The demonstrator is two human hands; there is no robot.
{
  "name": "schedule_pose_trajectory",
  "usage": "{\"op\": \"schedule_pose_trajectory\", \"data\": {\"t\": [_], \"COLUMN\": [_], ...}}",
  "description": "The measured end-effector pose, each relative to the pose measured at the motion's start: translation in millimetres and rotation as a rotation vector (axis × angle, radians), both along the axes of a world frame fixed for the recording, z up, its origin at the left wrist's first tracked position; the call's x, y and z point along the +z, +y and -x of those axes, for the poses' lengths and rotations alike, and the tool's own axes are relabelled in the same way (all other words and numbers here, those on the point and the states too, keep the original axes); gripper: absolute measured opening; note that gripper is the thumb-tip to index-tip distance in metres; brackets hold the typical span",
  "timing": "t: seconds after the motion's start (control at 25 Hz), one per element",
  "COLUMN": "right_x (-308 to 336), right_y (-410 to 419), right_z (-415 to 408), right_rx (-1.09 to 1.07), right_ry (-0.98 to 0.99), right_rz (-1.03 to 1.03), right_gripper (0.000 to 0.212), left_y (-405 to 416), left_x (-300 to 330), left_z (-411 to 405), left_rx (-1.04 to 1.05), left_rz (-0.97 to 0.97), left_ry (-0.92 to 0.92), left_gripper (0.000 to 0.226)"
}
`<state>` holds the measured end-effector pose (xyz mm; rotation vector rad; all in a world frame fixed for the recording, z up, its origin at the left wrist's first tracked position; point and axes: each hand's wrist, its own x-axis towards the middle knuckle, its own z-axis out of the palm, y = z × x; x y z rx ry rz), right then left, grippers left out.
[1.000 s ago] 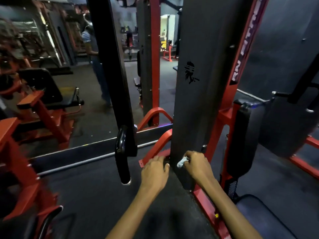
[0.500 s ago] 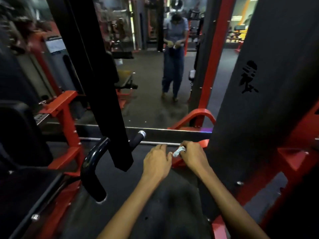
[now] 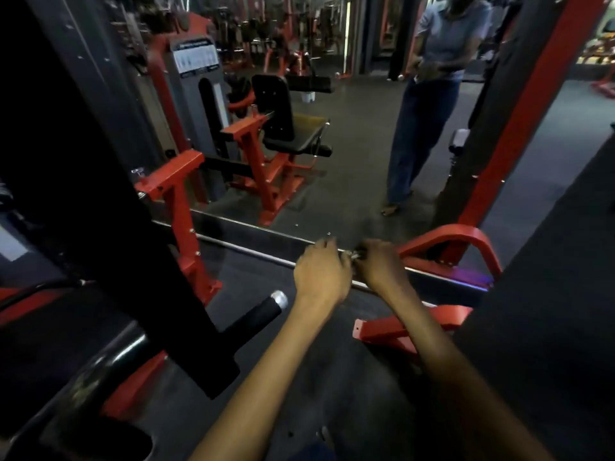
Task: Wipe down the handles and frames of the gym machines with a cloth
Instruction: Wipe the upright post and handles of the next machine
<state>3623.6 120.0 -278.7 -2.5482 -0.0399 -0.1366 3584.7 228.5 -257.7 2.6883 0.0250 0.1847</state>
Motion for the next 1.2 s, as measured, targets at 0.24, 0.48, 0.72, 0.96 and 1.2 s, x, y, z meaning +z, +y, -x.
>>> {"op": "schedule_pose_trajectory", "data": {"t": [0.24,0.48,0.72,0.96,1.2], "right_x": [6,7,-11,-10,-14], "right_y": [44,121,205,244,253], "right_z": [-115,-186,-232,-260,-235], "right_rx": [0.249,0.522,0.934,1.334,1.638], "right_ry": [0.094,0.213,0.115,0.059,0.127], "right_rz": [0.061,0.021,-0.005,0.043,-0.069], "right_gripper": [0.017,0.016,0.013,0.018,0.008], "left_y": [20,64,123,131,91], "left_x": [-2,3,-18,-40,-31], "left_z": [-83,-117,-149,-157,-141], "left_rx": [0.185,0.519,0.986,1.418,1.618], "left_rz": [0.009,0.035,-0.068,-0.073,-0.108], "left_ry": [0.004,-0.060,0.014,0.052,-0.110], "left_gripper": [0.033,0.036,0.044,0.051,0.044]}}
